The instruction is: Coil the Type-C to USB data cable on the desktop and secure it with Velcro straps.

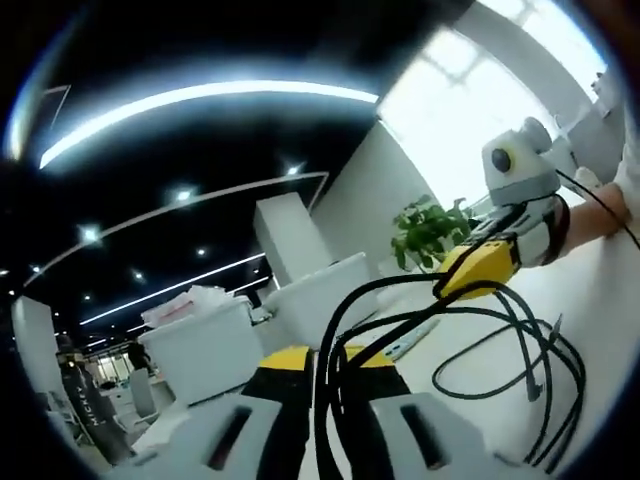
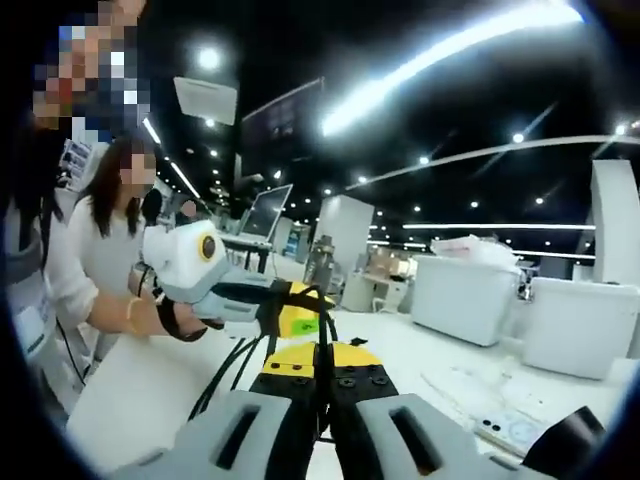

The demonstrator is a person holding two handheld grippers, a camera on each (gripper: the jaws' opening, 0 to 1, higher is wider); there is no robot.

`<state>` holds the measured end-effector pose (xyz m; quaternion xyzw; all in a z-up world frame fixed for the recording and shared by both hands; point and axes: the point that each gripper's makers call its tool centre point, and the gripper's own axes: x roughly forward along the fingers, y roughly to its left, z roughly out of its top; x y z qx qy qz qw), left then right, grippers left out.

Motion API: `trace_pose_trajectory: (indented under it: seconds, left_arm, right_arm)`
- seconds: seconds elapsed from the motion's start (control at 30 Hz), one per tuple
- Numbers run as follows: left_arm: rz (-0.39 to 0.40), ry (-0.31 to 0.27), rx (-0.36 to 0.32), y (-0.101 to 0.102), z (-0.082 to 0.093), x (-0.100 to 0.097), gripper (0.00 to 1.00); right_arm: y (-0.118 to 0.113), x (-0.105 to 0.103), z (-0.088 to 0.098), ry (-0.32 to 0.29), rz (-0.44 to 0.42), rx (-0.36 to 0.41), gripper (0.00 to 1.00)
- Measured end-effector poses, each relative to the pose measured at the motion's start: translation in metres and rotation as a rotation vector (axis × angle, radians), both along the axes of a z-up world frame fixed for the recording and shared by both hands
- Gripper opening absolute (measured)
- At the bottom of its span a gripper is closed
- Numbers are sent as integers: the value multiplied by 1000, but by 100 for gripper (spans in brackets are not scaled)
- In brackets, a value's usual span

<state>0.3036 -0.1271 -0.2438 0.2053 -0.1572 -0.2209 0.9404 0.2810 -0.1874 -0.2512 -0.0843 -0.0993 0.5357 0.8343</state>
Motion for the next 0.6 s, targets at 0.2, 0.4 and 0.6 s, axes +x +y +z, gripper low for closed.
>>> trace_pose_trajectory:
  seconds: [0.2,0.4,0.6]
  left_arm:
    - [8,-24,31,0,2,-2,5]
    - [64,-32,-35,21,15,-2,5]
    - [76,-69,-62,27,26,-8,5]
  right_arm:
    - [-7,12,3,84,-14,101,6]
    - [-49,45,31,175,-72,239,15]
    - [-71,93,-39,282,-280,6,18]
